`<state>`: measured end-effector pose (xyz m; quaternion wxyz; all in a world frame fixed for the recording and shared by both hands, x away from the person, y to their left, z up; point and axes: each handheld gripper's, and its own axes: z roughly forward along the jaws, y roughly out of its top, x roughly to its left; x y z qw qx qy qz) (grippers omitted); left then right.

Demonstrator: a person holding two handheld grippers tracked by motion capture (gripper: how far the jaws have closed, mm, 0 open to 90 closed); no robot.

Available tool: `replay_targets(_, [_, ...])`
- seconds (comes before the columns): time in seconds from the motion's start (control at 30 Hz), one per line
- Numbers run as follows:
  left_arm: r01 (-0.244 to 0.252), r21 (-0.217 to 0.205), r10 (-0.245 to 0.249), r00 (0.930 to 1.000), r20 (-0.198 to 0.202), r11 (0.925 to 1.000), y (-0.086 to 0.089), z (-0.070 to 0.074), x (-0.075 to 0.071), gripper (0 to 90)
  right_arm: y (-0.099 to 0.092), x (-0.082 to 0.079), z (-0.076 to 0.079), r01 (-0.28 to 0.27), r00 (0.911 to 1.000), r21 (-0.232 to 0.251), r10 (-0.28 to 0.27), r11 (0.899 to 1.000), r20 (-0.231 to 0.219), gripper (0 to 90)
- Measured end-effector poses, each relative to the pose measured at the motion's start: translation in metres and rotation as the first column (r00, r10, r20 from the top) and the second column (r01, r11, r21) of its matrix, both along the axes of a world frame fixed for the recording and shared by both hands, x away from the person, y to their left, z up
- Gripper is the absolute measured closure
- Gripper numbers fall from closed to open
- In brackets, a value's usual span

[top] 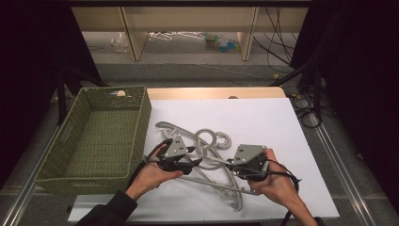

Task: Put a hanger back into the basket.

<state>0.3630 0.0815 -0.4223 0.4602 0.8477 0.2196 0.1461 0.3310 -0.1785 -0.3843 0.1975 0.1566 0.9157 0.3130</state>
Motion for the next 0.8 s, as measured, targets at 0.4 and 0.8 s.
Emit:
replay_targets(0.4, [0.08, 0.133, -0.086, 0.9956, 0.038, 0.9879, -0.003, 0.009, -0.006, 68.5, 0.0, 0.001, -0.002, -0.053, 0.9986, 0.003, 0.053, 0.999, -0.002, 81.5])
replay_targets(0.8, [0.149, 0.173, -0.161, 0.9854, 0.055, 0.9736, -0.003, 0.018, -0.018, 78.7, -0.007, 0.003, 0.002, -0.041, 0.9988, 0.049, 0.04, 0.998, 0.027, 71.2])
